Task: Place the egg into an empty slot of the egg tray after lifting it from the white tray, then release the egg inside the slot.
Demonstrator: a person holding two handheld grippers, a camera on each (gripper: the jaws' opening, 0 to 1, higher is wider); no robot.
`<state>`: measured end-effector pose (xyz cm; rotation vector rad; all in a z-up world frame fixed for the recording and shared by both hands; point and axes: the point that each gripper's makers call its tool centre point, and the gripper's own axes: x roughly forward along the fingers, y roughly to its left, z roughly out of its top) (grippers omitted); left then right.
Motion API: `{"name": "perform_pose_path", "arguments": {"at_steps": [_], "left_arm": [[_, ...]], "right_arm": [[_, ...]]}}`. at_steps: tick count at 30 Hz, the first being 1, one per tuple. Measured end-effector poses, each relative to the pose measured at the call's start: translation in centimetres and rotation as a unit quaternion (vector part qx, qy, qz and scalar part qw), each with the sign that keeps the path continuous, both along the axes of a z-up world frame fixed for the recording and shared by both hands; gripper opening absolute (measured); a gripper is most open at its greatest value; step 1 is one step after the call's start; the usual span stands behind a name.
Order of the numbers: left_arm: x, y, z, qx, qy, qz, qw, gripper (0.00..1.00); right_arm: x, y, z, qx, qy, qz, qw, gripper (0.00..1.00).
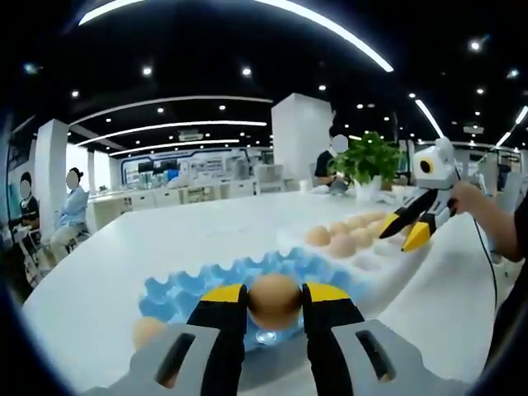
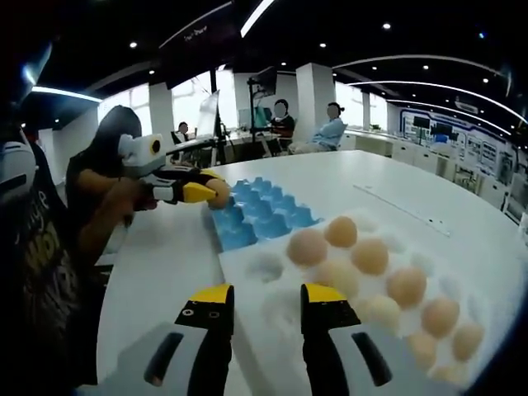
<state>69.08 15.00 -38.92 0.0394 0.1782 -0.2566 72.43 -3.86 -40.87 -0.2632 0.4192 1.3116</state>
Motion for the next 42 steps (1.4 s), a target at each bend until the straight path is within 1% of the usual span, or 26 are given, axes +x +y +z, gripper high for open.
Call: {"name": "perform_pose_path", "arguments": {"at_steps": [7,8,9,12,17,19,20,21,24,28,39,42], "left_arm": [[0.1,0.2,-1.2,0.004,0.017,0.006,0.9998,0.27],[0.2,0.1,-1.2,0.004,0.016,0.004,0.9999,0.27],[0.3,0.0,-1.3,-0.002,0.018,0.003,0.9998,0.27],[0.4,-0.1,-1.4,0.001,0.017,0.003,0.9998,0.27],[0.6,0.0,-1.3,0.001,0.020,0.003,0.9998,0.27],[0.6,0.1,-1.2,-0.003,0.017,0.004,0.9998,0.23],[0.6,0.0,-0.8,-0.016,0.007,0.002,0.9998,0.24],[0.6,0.1,-0.6,-0.017,0.006,0.001,0.9998,0.24],[0.6,0.1,-0.5,-0.011,0.005,0.001,0.9999,0.27],[0.5,0.1,-0.5,-0.010,0.006,0.001,0.9999,0.27],[0.3,-0.3,-0.3,-0.014,0.003,-0.004,0.9999,0.27],[0.2,-0.4,-0.2,-0.014,0.002,-0.004,0.9999,0.30]], "right_arm": [[0.0,0.0,0.0,0.000,0.000,0.001,1.0000,0.33],[0.0,0.0,0.0,0.000,0.001,0.000,1.0000,0.33],[0.0,0.0,-0.1,0.000,0.001,0.000,1.0000,0.33],[-0.1,0.1,-0.2,-0.002,0.002,0.002,1.0000,0.33],[-0.1,0.1,-0.2,-0.002,0.002,0.004,1.0000,0.33],[0.0,0.1,-0.2,-0.001,0.003,0.002,1.0000,0.33],[0.0,0.0,-0.2,-0.001,0.003,0.001,1.0000,0.33],[0.1,0.0,-0.3,-0.002,0.003,0.001,1.0000,0.33],[0.1,0.0,-0.3,-0.002,0.003,0.001,1.0000,0.33],[0.2,-0.3,-0.1,0.001,0.001,-0.002,1.0000,0.33],[0.7,-1.8,0.5,-0.002,-0.011,-0.015,0.9998,0.33],[0.7,-2.3,0.5,-0.006,-0.014,-0.017,0.9997,0.33]]}}
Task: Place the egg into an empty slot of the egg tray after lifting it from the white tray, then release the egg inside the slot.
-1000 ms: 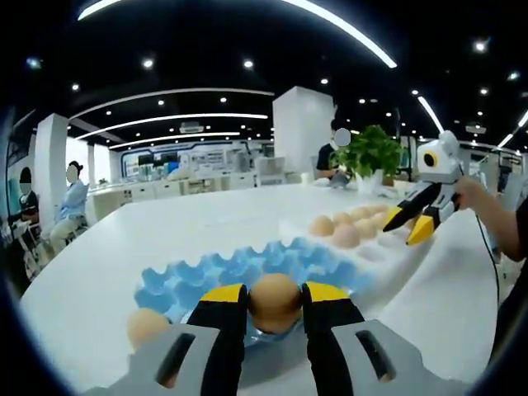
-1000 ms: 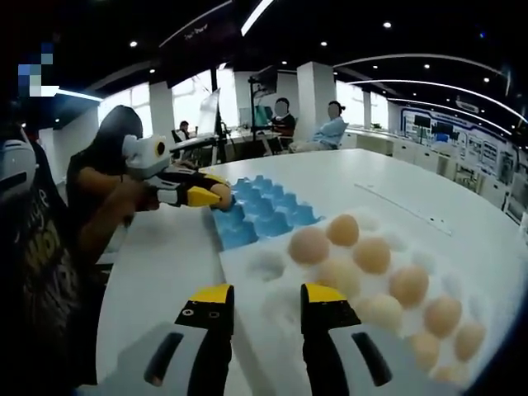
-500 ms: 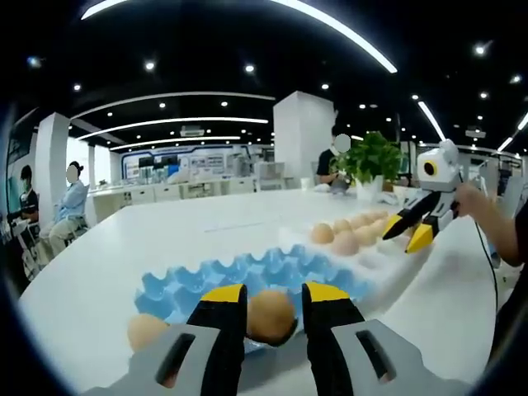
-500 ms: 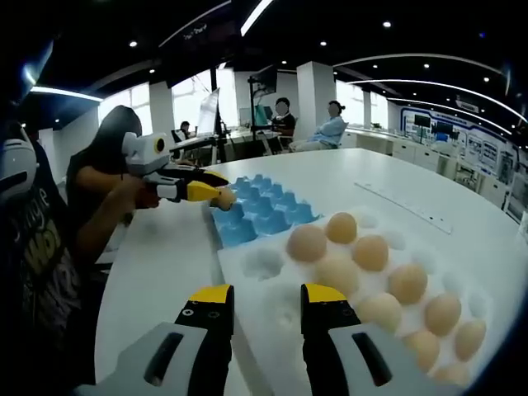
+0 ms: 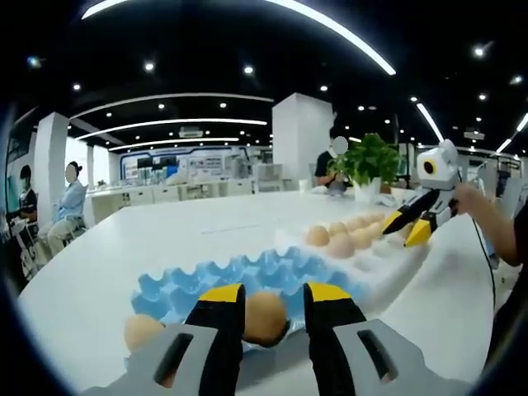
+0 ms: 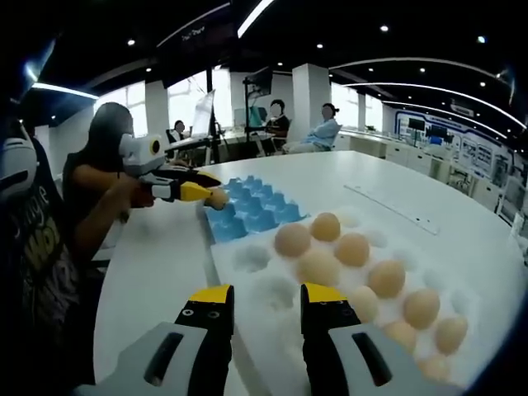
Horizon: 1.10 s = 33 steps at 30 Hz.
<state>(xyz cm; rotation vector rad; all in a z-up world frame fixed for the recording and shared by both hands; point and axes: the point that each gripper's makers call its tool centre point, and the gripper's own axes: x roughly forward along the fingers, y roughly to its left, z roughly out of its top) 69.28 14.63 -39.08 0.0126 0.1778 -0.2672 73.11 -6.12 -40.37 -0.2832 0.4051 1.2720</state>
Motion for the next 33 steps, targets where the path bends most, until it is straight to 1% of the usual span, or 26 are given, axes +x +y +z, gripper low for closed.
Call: {"name": "perform_pose_path", "arguments": {"at_steps": [2,4,8,11,16,18,21,28,33], "left_arm": [[-0.1,-0.1,0.2,-0.005,-0.003,-0.004,1.0000,0.32],[-0.3,-0.6,0.3,-0.008,-0.003,-0.008,0.9999,0.33],[-0.3,-0.6,0.5,-0.008,-0.004,-0.010,0.9999,0.35],[-0.4,-0.8,0.6,-0.012,-0.002,-0.014,0.9998,0.41],[-0.3,-1.2,0.6,-0.015,0.001,-0.017,0.9997,0.46],[-0.2,-1.4,0.6,-0.016,0.000,-0.020,0.9997,0.48],[-0.3,-1.6,0.6,-0.014,0.001,-0.021,0.9997,0.48],[-0.3,-2.0,0.5,-0.014,0.003,-0.024,0.9996,0.49],[-0.5,-1.7,0.2,-0.011,0.006,-0.021,0.9997,0.57]], "right_arm": [[0.1,-0.5,0.0,-0.004,-0.003,-0.001,1.0000,0.33],[0.2,-1.0,0.0,-0.009,-0.005,-0.005,0.9999,0.33],[0.2,-2.2,-0.1,-0.021,-0.012,-0.008,0.9997,0.33],[0.6,-3.0,-0.1,-0.028,-0.015,-0.013,0.9994,0.34],[0.7,-4.4,-0.4,-0.040,-0.018,-0.024,0.9987,0.34],[0.5,-4.6,-0.4,-0.040,-0.020,-0.024,0.9987,0.34],[0.6,-4.8,-0.3,-0.041,-0.020,-0.025,0.9987,0.34],[1.4,-6.0,-0.2,-0.051,-0.027,-0.030,0.9979,0.34],[1.6,-6.7,-0.2,-0.061,-0.030,-0.029,0.9972,0.34]]}}
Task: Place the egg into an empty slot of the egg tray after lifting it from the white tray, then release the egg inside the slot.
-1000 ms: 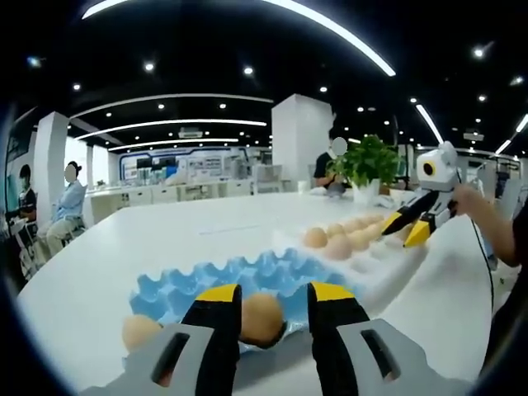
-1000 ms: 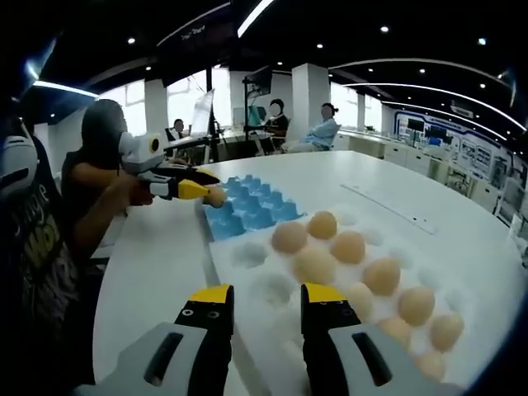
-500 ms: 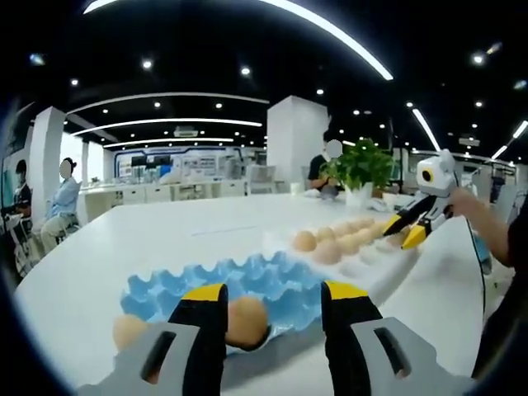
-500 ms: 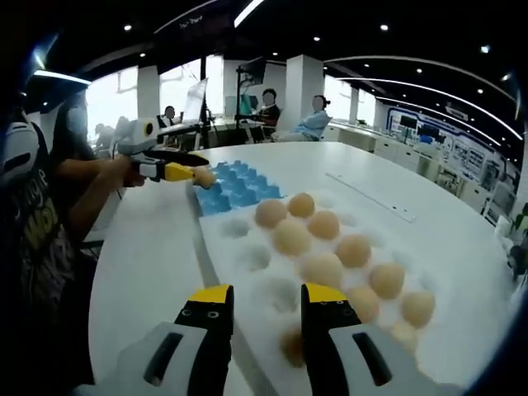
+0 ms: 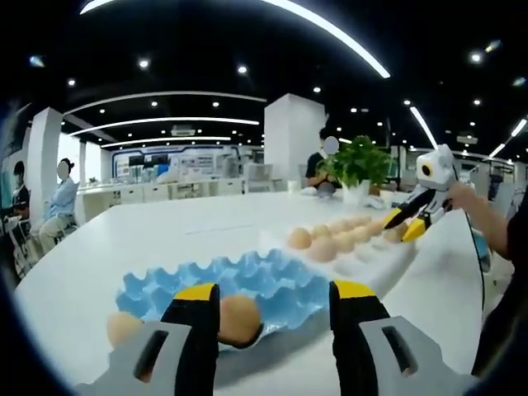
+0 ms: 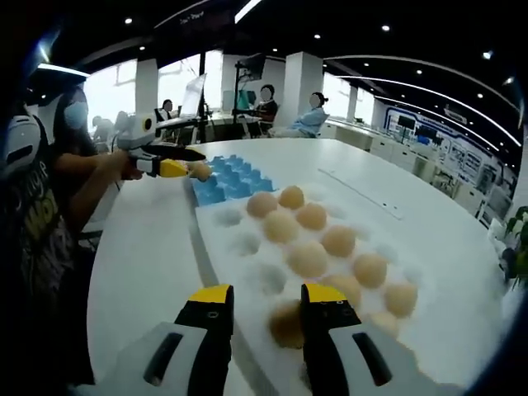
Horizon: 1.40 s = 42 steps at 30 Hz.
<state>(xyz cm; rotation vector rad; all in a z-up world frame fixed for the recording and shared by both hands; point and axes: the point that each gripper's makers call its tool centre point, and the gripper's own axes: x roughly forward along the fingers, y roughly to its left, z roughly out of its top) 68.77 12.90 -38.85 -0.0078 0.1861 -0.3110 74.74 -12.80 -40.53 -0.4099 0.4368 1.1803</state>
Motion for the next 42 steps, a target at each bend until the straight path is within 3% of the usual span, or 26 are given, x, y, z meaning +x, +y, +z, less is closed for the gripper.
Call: {"name": "perform_pose_path", "arguments": {"at_steps": [14,21,35,38,42], "left_arm": [[-0.4,-0.3,-0.4,0.002,0.007,-0.006,1.0000,0.58],[-0.6,-0.2,-0.6,0.002,0.009,-0.005,0.9999,0.58],[-0.6,-0.4,-0.9,0.000,0.011,-0.010,0.9999,0.58],[-0.7,-0.5,-1.0,0.002,0.011,-0.010,0.9999,0.58],[-0.9,-0.8,-0.5,0.001,0.006,-0.013,0.9999,0.57]], "right_arm": [[-0.4,-1.3,-1.0,-0.060,-0.008,0.006,0.9981,0.34],[0.6,-1.9,-1.6,-0.086,-0.011,0.000,0.9962,0.33],[0.8,-1.7,-2.1,-0.094,0.046,-0.010,0.9945,0.30],[0.9,-1.8,-2.3,-0.087,0.073,-0.015,0.9935,0.30],[0.7,-1.6,-2.3,-0.092,0.079,-0.018,0.9925,0.30]]}}
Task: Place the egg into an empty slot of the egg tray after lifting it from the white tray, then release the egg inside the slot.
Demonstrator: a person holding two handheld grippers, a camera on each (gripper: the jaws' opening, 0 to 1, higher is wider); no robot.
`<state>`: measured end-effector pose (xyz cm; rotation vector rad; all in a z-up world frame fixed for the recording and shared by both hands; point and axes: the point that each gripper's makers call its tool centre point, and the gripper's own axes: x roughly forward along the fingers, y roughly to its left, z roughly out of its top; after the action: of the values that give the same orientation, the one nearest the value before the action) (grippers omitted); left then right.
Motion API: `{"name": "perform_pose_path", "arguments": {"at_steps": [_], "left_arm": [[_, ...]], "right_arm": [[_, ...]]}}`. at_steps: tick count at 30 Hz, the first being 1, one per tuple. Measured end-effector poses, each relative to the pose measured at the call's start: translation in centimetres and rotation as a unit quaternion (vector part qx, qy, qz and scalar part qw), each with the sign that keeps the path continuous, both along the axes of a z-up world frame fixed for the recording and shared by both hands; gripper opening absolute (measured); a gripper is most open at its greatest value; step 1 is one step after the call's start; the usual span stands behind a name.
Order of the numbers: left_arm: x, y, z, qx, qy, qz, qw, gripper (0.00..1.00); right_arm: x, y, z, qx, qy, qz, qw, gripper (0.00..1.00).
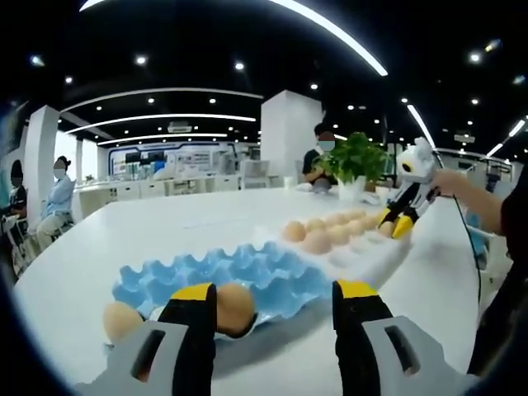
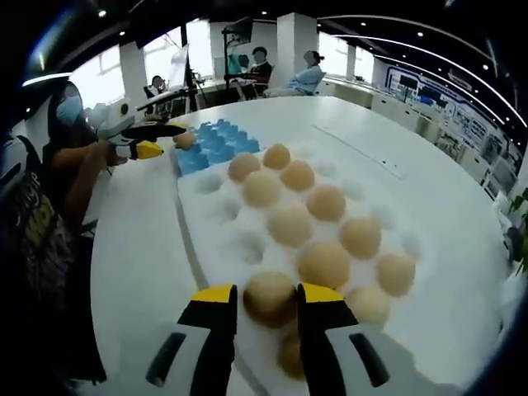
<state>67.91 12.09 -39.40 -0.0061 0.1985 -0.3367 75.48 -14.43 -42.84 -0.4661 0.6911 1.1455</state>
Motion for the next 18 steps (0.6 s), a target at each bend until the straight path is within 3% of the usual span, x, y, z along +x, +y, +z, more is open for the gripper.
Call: {"name": "perform_pose_path", "arguments": {"at_steps": [18], "left_arm": [[0.04,0.11,0.20,0.002,-0.003,-0.002,1.0000,0.57]], "right_arm": [[0.20,0.05,0.26,0.027,-0.008,-0.021,0.9994,0.27]]}}
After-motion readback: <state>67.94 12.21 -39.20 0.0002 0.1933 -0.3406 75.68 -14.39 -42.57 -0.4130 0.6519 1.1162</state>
